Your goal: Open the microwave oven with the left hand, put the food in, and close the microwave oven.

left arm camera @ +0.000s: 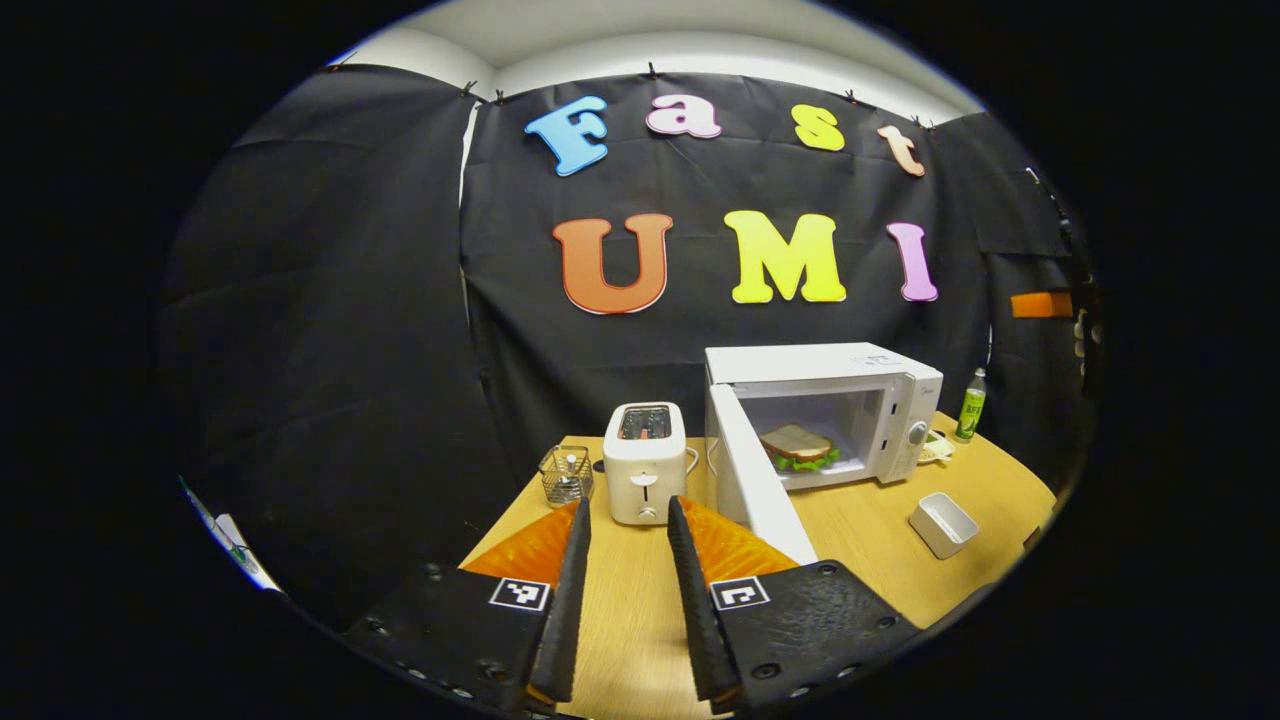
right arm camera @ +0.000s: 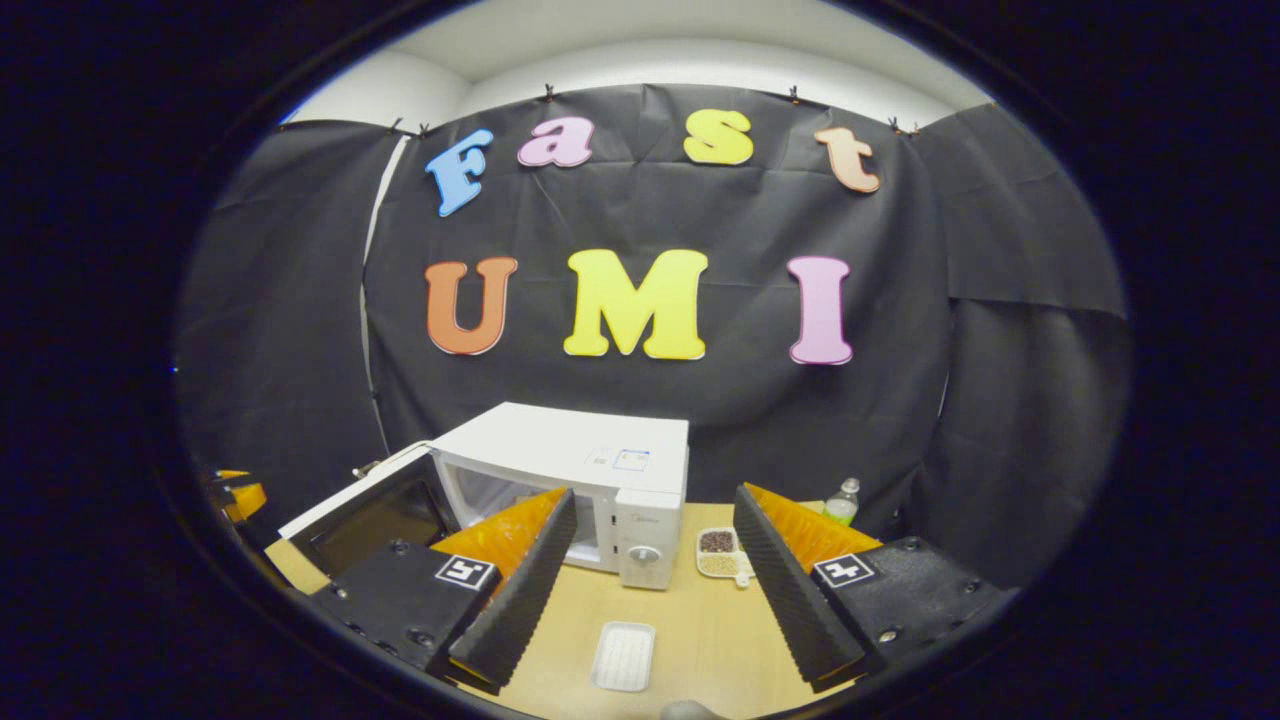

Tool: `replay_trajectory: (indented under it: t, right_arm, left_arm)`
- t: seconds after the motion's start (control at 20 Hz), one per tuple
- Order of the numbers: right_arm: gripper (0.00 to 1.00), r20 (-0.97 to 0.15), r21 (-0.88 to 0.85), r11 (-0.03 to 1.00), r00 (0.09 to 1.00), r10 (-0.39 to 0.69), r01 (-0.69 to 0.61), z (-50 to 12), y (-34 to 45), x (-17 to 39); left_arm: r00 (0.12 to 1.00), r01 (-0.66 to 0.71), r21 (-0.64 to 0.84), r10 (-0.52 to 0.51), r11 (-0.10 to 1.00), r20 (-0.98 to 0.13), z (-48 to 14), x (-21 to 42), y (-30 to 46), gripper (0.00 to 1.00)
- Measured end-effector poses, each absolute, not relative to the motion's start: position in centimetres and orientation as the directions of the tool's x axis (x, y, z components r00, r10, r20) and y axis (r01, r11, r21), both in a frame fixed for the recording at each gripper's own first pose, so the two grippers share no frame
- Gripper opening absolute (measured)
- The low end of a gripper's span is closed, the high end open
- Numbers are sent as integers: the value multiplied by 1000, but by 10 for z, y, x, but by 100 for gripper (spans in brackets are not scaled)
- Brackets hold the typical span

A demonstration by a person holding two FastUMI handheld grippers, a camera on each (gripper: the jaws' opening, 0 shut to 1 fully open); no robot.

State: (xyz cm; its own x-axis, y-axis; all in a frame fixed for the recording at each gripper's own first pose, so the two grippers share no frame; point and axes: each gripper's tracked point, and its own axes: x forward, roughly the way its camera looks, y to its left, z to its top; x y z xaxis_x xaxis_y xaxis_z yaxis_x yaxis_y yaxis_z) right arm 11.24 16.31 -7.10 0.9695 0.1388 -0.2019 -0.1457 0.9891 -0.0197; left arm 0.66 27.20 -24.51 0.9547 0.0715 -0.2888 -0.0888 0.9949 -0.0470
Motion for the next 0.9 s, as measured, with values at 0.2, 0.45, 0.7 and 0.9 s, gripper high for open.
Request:
replay_trajectory:
  t: [0.2, 0.45, 0.7, 0.9]
  right_arm:
    - [92, -213, -4, 994, 972, 103, -106, -54, 142, 74]
    - [92, -230, -7, 998, 971, 66, -69, -45, 128, 37]
    - [100, -227, -1, 1000, 974, 23, -24, -40, 112, 25]
    - [100, -244, 6, 1000, 970, 16, -15, -46, 105, 22]
  left_arm:
    - [946, -131, -46, 111, 990, -304, -274, 10, 288, 1]
    - [939, -95, -51, 72, 994, -335, -316, 14, 287, 0]
    - [935, -70, -69, 42, 995, -351, -335, 20, 279, 0]
    - [939, -37, -46, 19, 998, -342, -333, 28, 261, 0]
